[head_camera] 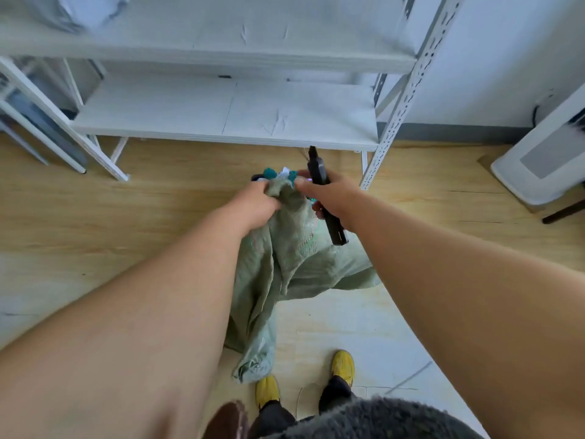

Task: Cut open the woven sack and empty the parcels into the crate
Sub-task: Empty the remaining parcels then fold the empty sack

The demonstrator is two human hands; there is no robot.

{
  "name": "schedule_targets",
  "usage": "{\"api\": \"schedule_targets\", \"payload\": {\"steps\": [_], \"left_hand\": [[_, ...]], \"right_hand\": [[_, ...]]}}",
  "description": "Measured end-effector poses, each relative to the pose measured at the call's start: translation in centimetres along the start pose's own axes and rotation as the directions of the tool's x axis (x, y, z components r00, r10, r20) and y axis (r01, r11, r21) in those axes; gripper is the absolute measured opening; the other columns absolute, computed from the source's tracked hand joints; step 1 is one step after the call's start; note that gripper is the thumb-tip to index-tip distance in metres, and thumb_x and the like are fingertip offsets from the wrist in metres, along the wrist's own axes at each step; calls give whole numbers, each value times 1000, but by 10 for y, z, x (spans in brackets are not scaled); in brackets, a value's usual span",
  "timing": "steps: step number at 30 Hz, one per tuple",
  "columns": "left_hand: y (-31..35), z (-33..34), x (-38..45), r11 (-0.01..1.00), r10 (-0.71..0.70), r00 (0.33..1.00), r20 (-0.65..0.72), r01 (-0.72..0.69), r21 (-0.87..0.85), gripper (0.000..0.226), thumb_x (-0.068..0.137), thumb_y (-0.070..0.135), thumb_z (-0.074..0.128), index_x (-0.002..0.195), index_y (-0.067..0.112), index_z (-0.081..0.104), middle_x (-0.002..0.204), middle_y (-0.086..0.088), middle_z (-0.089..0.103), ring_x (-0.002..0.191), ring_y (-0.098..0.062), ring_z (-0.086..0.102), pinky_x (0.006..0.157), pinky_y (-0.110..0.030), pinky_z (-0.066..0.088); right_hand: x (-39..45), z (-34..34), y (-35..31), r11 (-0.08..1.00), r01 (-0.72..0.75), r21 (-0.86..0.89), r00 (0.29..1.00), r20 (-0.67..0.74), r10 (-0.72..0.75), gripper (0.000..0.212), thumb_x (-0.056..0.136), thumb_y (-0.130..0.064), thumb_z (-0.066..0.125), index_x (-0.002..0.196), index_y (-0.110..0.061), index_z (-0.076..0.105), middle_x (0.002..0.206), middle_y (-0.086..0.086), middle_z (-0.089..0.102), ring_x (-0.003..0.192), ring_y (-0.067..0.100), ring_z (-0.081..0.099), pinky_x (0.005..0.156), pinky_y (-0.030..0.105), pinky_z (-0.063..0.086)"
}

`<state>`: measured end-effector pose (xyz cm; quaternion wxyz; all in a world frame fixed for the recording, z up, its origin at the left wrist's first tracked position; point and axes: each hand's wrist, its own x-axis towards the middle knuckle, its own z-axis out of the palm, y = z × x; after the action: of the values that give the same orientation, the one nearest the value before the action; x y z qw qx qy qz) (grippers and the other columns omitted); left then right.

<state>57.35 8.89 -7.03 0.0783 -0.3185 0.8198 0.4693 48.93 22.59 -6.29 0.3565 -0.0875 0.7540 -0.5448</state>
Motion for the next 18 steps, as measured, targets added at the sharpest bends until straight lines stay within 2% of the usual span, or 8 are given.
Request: {"api": "schedule_targets", "payload": {"steps": [1,3,6,11,13,15,17,18], "left_hand": [[10,-13,-1,998,-8,999,-47,5,-62,32,85,15,58,117,15,60,110,-11,64,102,-29,60,94,-41,49],[32,-38,-4,978,3,991,-130,-30,-205,20,81,15,58,99,16,65,101,-11,65,99,-31,61,93,-42,49],[65,-68,-13,944,39,990,-134,-80,-320,9,74,16,58,80,21,61,96,-9,63,100,-31,59,95,-43,46],[107,-92,-33,908,202,970,-132,-236,-347,19,66,27,65,85,28,64,106,-6,66,103,-28,60,96,-45,46],[118,-100,-34,874,284,950,-132,-313,-372,37,65,37,72,100,32,62,109,-2,67,104,-25,63,96,-47,48],[123,-105,-32,872,337,938,-80,-343,-350,75,57,49,82,123,30,52,112,4,66,101,-17,65,91,-41,52],[122,-104,-30,905,358,934,-12,-350,-243,109,46,53,88,139,28,37,115,10,64,100,-9,65,86,-32,53],[121,-101,-29,923,359,933,17,-353,-155,116,45,52,89,142,27,32,117,12,61,102,-8,63,86,-31,51]], "right_hand": [[-4,-3,-6,1000,10,-29,997,71,-8,37,80,-34,76,113,-22,64,79,1,56,51,11,48,51,22,47],[-11,-5,-18,986,35,-164,989,145,-11,50,69,-42,83,108,-20,61,72,1,54,54,13,50,56,25,48],[-18,2,-37,954,64,-294,998,38,-55,43,66,-39,85,87,-16,55,59,2,57,50,16,52,58,29,48],[-35,1,-78,992,124,-14,965,-230,-124,16,79,-17,66,79,-13,51,53,5,50,37,15,45,46,26,45],[-44,-6,-98,984,173,39,938,-311,-153,12,79,-14,61,78,-14,49,52,4,47,38,16,43,46,26,44],[-53,-16,-116,975,210,66,905,-390,-169,8,79,-13,57,79,-15,50,55,3,47,41,17,44,49,28,45],[-62,-32,-130,967,238,89,858,-485,-167,8,78,-13,56,77,-17,49,57,2,47,44,17,44,51,29,45],[-66,-41,-136,960,256,111,833,-529,-161,8,78,-12,55,76,-18,49,57,2,47,45,17,45,52,29,45]]}}
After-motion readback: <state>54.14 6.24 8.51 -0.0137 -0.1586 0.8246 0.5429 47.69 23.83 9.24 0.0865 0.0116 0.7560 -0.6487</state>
